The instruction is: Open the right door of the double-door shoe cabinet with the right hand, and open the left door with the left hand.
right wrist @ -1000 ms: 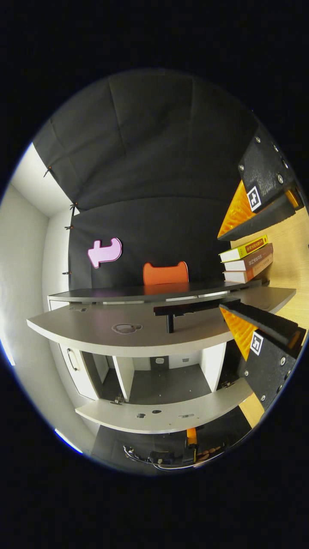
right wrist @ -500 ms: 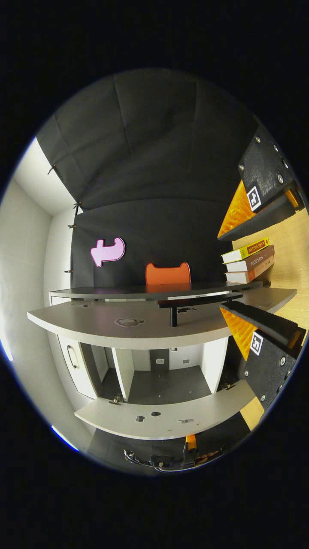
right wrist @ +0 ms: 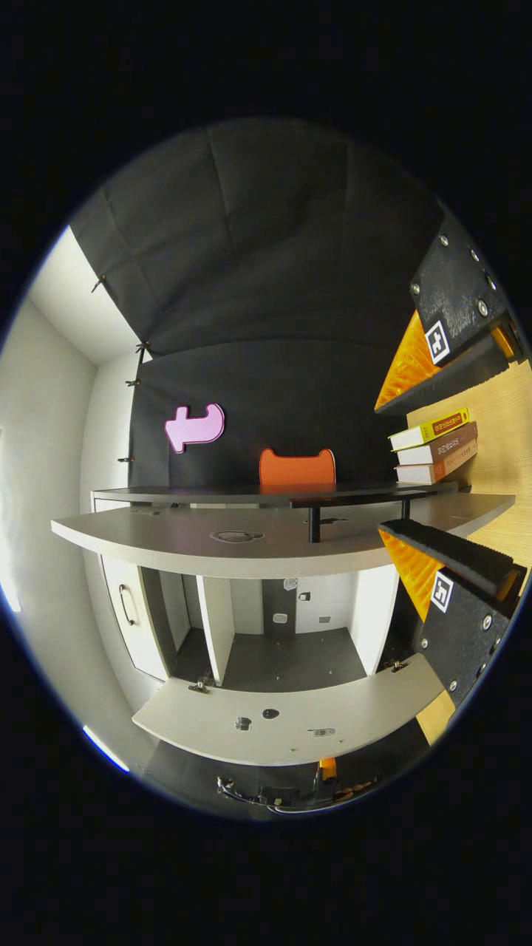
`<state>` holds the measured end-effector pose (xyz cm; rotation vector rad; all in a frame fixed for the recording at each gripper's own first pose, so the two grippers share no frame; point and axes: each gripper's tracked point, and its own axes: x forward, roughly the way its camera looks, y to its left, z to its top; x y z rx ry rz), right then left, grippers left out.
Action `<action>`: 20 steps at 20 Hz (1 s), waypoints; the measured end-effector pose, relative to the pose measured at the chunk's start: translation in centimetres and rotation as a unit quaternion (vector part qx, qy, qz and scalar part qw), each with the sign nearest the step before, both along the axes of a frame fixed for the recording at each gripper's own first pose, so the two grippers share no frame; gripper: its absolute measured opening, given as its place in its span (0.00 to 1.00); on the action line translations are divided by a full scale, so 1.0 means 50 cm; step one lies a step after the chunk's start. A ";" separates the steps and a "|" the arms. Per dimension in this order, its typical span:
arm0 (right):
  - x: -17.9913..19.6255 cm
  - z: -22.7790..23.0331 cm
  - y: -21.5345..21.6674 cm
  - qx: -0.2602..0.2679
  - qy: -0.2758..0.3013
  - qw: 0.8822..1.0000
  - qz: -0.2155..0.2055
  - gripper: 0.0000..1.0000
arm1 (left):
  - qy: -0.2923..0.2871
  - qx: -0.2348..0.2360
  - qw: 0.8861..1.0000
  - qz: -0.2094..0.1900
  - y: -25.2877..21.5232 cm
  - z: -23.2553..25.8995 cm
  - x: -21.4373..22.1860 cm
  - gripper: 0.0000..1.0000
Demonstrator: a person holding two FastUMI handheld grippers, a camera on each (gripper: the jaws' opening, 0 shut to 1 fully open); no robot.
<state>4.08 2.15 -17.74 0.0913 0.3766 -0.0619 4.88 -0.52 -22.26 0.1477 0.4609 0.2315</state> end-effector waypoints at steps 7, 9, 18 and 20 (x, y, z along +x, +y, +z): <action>0.008 0.022 0.011 -0.009 -0.014 1.000 0.006 0.86 | -0.009 0.013 1.000 0.017 0.066 0.031 -0.027 0.17; 0.006 0.029 0.020 -0.007 -0.016 1.000 0.012 0.86 | -0.023 0.042 0.998 0.028 0.096 0.058 -0.035 0.16; 0.034 0.117 0.079 0.010 -0.059 0.997 0.040 0.87 | -0.097 0.000 0.995 0.014 0.044 0.174 -0.053 0.16; 0.039 0.138 0.105 0.011 -0.070 0.996 0.051 0.87 | -0.115 -0.003 0.993 -0.004 0.014 0.201 -0.051 0.28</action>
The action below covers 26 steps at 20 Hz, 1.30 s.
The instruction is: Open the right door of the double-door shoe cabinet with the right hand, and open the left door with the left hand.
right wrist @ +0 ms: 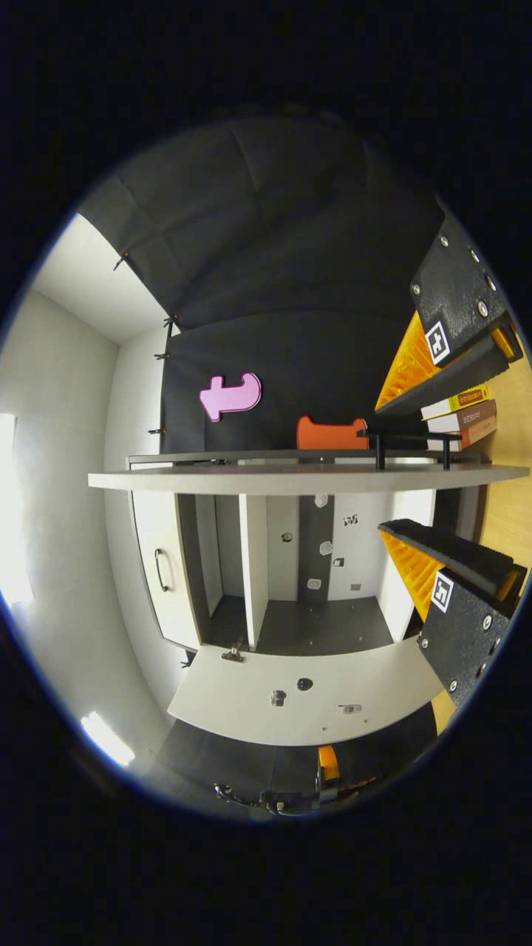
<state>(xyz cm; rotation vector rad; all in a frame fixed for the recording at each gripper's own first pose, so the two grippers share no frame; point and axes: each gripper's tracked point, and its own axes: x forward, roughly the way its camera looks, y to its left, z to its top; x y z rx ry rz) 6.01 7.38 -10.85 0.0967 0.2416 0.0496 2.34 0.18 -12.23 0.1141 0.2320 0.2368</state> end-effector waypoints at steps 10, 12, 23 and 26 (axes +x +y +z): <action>0.024 0.037 0.079 -0.025 -0.027 0.998 0.050 0.87 | -0.036 -0.011 0.996 -0.077 -0.169 0.043 0.023 0.60; 0.026 0.043 0.099 -0.022 -0.031 0.997 0.064 0.94 | -0.039 -0.005 0.995 -0.091 -0.198 0.046 0.029 0.65; 0.047 0.043 0.110 -0.028 -0.033 0.997 0.057 0.94 | -0.042 -0.005 0.990 -0.136 -0.290 0.036 0.056 0.88; 0.052 0.039 0.116 -0.031 -0.031 0.997 0.058 0.94 | -0.039 -0.004 0.991 -0.131 -0.283 0.033 0.068 0.93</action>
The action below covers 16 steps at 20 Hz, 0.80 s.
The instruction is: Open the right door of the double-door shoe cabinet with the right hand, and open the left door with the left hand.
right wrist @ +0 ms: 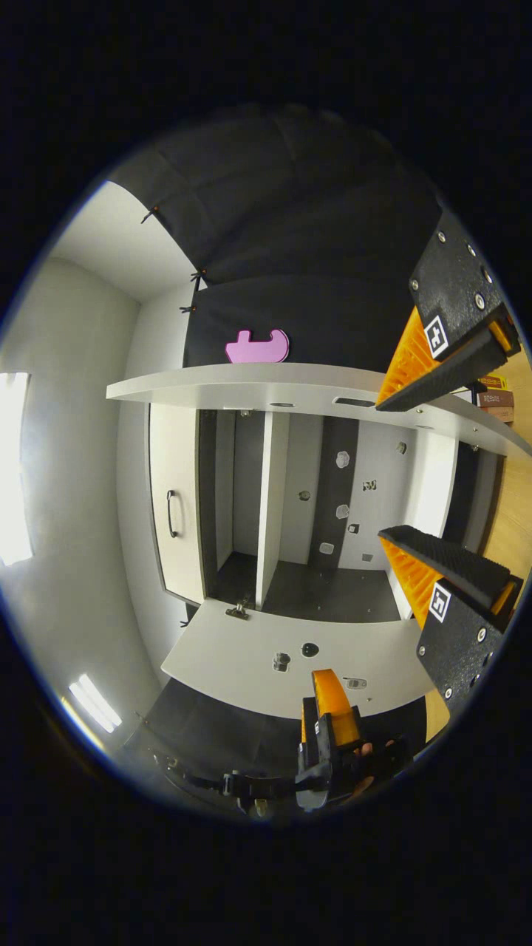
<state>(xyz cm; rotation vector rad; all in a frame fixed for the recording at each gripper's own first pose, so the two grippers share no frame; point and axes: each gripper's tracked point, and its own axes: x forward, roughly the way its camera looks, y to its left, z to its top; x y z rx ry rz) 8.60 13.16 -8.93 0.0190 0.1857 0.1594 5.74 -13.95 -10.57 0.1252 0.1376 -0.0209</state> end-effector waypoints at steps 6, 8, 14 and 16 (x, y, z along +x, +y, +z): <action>0.005 -0.015 0.007 0.001 0.007 1.000 -0.005 0.92 | -0.011 -0.003 1.000 0.006 0.019 0.006 0.021 0.95; 0.007 -0.025 0.013 0.002 0.012 1.000 -0.004 0.94 | -0.013 -0.004 1.000 0.006 0.024 0.006 0.026 0.96; 0.005 -0.036 0.031 0.001 0.016 1.000 0.001 0.94 | -0.014 -0.015 1.000 0.018 0.057 -0.001 0.042 0.96; 0.006 -0.042 0.033 -0.004 0.021 1.000 0.000 0.94 | -0.012 -0.018 1.000 0.019 0.063 -0.003 0.045 0.95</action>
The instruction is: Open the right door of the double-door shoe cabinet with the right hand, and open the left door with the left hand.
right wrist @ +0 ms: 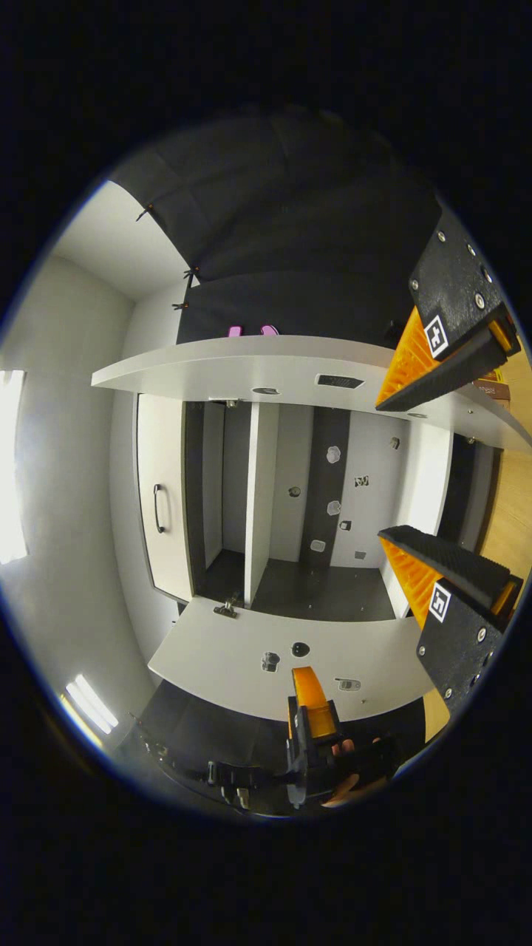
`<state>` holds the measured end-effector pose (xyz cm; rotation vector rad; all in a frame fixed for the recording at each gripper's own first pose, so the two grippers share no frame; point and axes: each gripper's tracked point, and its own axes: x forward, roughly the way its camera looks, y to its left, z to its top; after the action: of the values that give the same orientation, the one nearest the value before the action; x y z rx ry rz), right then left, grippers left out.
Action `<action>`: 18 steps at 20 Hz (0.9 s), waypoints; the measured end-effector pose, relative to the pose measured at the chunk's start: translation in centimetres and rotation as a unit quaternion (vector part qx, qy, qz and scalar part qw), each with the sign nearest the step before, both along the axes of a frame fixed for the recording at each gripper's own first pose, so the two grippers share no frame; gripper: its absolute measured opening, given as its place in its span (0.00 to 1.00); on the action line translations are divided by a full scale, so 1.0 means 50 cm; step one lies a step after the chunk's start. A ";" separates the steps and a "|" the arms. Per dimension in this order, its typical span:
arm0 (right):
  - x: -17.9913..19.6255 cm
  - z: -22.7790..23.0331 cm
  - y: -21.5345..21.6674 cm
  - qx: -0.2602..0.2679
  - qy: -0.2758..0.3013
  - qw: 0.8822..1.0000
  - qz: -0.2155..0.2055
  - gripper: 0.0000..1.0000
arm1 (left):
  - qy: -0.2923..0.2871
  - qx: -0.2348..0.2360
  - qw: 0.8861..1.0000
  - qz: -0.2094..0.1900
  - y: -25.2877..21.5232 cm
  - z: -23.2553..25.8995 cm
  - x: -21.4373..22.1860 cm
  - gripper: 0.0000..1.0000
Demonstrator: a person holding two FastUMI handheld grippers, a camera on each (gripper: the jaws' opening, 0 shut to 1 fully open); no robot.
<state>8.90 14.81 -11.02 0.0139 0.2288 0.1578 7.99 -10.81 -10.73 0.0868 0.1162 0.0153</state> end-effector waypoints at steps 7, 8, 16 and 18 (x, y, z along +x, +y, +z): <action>0.005 0.002 0.002 0.001 0.001 1.000 0.002 0.94 | -0.001 -0.006 1.000 0.011 0.017 -0.002 0.014 0.94; 0.002 0.002 0.001 0.000 0.002 1.000 0.002 0.94 | -0.002 -0.007 1.000 0.011 0.017 0.000 0.013 0.95; -0.003 -0.003 -0.007 0.000 0.007 1.000 -0.005 0.94 | -0.008 -0.007 1.000 -0.004 0.002 0.013 0.016 0.95; -0.006 -0.004 -0.005 -0.005 0.007 1.000 -0.002 0.94 | -0.014 -0.015 1.000 -0.005 0.000 0.019 0.012 0.95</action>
<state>8.60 14.56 -11.22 0.0062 0.2441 0.1524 8.61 -10.82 -9.79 0.0570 0.0881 0.0040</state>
